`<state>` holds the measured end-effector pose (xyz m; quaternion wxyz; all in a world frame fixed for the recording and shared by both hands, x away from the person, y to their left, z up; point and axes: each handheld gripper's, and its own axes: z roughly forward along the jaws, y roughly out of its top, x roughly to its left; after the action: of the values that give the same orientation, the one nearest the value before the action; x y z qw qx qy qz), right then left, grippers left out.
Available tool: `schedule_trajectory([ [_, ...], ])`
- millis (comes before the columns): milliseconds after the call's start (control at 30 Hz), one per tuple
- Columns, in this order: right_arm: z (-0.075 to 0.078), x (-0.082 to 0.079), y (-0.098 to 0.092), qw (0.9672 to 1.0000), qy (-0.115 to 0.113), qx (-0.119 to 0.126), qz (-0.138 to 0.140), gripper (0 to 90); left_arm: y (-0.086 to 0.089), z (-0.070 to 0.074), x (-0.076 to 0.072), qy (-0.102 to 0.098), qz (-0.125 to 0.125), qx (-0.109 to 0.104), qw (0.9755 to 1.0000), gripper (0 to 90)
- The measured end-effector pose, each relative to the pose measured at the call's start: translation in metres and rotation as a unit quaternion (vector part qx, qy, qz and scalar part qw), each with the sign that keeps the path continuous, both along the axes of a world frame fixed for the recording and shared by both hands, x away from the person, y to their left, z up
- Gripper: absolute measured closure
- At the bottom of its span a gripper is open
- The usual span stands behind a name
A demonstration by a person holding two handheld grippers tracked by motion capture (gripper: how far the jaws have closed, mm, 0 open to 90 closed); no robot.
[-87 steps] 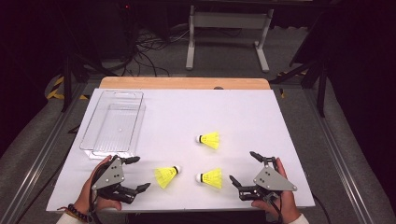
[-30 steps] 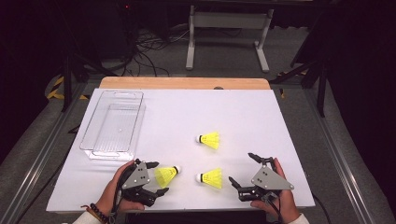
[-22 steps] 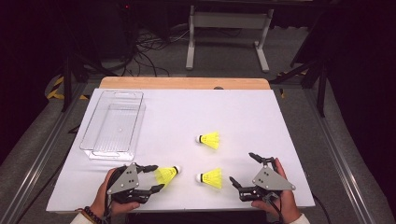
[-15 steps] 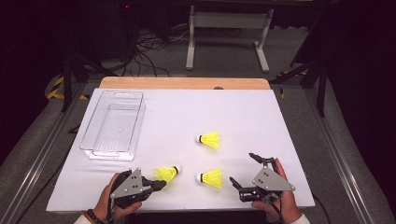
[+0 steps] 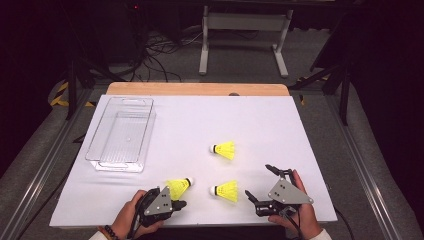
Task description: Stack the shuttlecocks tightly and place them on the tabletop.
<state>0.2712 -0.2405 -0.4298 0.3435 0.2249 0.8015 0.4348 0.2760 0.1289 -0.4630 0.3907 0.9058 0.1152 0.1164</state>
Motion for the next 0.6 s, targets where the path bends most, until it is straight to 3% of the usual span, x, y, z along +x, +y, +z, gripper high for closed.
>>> schedule_trajectory([
  [600, -0.002, 0.001, 0.000, 0.9999, 0.003, -0.009, 0.005, 6.3, 0.016, 0.000, 0.014, 0.002, 0.054, 0.012, 0.9985, 90.0],
])
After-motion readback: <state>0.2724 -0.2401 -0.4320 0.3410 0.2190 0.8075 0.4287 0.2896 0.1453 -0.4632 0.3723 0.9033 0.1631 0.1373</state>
